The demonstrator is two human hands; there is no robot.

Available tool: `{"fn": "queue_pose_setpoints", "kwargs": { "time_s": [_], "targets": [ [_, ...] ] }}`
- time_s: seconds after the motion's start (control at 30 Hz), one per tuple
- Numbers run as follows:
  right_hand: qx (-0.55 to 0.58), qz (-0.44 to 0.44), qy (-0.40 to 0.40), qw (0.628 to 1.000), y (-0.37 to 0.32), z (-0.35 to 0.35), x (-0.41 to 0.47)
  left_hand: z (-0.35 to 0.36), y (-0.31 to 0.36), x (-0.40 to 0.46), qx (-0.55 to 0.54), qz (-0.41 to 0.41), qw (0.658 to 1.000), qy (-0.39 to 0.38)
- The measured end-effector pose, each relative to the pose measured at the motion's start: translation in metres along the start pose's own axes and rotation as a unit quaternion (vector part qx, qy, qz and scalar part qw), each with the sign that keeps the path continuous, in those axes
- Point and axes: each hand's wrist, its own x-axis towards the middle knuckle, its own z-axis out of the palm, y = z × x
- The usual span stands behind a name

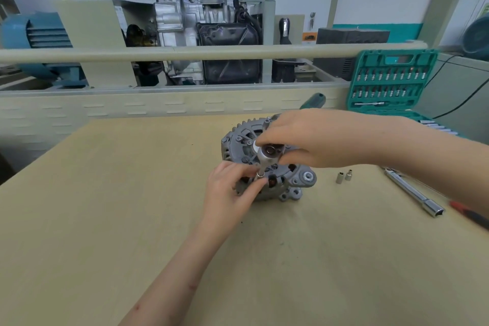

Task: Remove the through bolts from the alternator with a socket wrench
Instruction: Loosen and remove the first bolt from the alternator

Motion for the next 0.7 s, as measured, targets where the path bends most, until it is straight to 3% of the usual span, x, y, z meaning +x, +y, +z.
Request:
{"fn": "queue_pose_setpoints", "kwargs": {
  "time_s": [0.2,0.37,0.53,0.7],
  "targets": [
    [-0.076,0.032,0.022,0.996,-0.0034,-0.0027,0.0016,0.0015,-0.0017,-0.0004,0.006,-0.01,1.0,0.014],
    [-0.068,0.04,0.033,0.996,-0.0079,0.0019,0.0045,0.0011,0.0003,-0.0025,0.002,-0.017,1.0,0.015],
    [-0.02,0.006,-0.005,1.0,-0.0003,-0.004,0.0064,0.0016,0.0017,-0.0028,0.027,-0.004,1.0,-0.015],
    [-0.043,-0.014,-0.001,0.999,0.0007,-0.0067,0.009,0.002,0.0037,-0.0026,0.044,-0.026,0.998,0.027]
  ]
}}
